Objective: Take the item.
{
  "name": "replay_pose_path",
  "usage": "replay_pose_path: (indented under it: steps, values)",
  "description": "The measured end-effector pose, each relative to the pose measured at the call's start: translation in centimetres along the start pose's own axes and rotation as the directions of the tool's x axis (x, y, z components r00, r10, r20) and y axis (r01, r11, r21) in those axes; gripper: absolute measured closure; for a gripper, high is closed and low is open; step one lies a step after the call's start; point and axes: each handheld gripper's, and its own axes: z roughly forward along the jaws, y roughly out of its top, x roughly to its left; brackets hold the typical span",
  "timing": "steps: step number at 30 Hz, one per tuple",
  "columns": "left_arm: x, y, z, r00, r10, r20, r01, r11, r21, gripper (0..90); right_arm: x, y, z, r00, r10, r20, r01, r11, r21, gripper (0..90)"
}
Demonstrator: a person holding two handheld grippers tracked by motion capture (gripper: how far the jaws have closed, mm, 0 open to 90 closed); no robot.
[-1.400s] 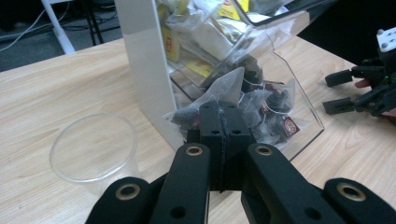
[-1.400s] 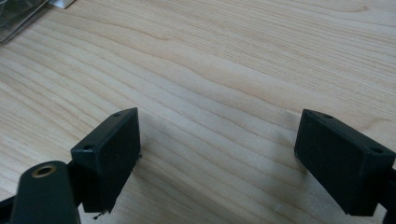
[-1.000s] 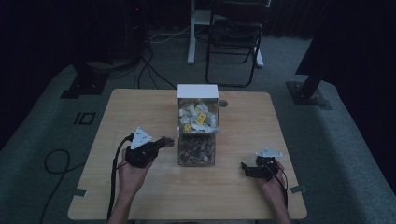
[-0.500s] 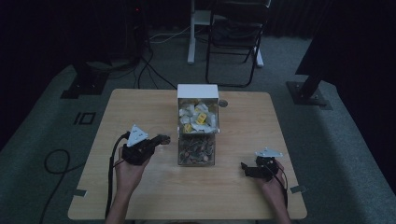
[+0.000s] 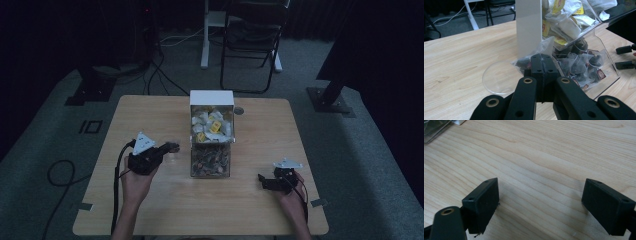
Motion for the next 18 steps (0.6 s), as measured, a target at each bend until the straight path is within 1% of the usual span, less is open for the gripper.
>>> replay_pose_path:
  steps: [18]
  values:
    - [0.98,0.18,-0.1,0.9997,-0.009,-0.024,0.009,1.0,-0.002,90.0,0.0,0.0,0.0,1.0,0.0,0.0,0.0,1.0,0.0,14.1]
